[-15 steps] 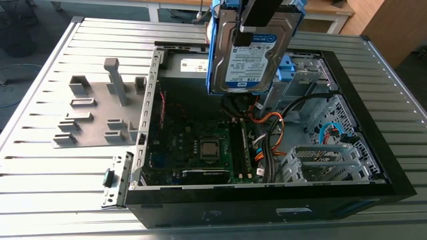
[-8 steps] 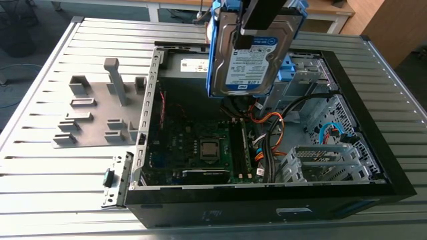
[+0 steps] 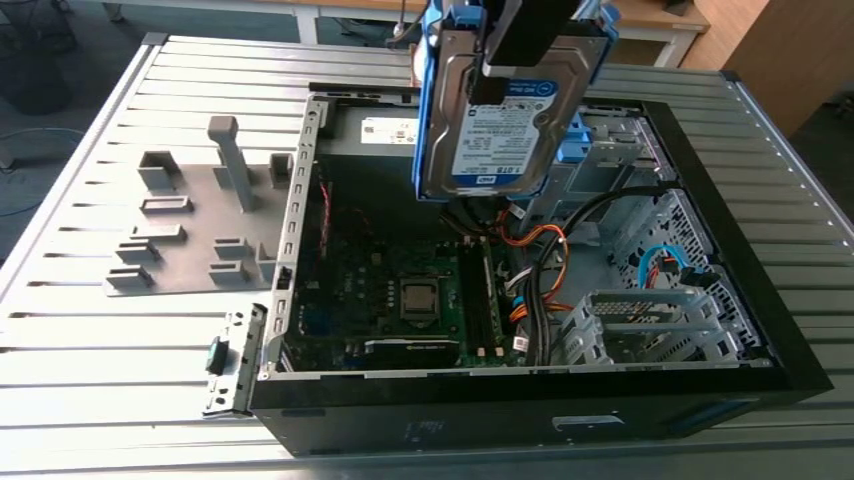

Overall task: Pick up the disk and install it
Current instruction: 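Pick up the disk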

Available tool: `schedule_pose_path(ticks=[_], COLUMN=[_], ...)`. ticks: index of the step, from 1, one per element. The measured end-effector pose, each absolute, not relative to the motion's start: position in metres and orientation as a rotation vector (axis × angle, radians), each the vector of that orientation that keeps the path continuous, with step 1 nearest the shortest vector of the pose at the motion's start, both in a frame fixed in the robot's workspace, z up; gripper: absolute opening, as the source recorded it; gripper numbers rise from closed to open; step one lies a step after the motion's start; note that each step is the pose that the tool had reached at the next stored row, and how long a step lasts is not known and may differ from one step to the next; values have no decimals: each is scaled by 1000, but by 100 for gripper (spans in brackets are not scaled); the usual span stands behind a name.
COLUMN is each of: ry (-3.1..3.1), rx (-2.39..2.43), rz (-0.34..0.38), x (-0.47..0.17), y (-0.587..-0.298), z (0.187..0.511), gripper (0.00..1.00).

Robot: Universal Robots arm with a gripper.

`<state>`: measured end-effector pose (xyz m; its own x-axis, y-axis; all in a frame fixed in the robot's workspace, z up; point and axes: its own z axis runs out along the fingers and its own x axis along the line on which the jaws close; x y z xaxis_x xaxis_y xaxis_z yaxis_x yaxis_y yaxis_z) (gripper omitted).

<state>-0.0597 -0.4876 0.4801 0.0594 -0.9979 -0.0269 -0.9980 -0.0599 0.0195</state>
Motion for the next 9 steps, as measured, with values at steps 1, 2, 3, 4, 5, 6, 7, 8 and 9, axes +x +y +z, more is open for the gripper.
schedule_pose_path(ticks=[1, 2, 3, 4, 5, 6, 7, 8, 9], ry=[2151, 2151, 2151, 2151, 2151, 2151, 2151, 2151, 2151], rx=[-2283, -2283, -2283, -2283, -2283, -2283, -2283, -2283, -2283], rz=[52, 52, 52, 52, 52, 52, 52, 52, 52], x=[-60, -60, -60, -60, -60, -60, -60, -60, -60], y=[-488, -489, -490, -491, -492, -492, -493, -494, -495], z=[480, 480, 480, 480, 480, 480, 480, 480, 480], gripper=[37, 37, 37, 37, 37, 37, 37, 37, 37])
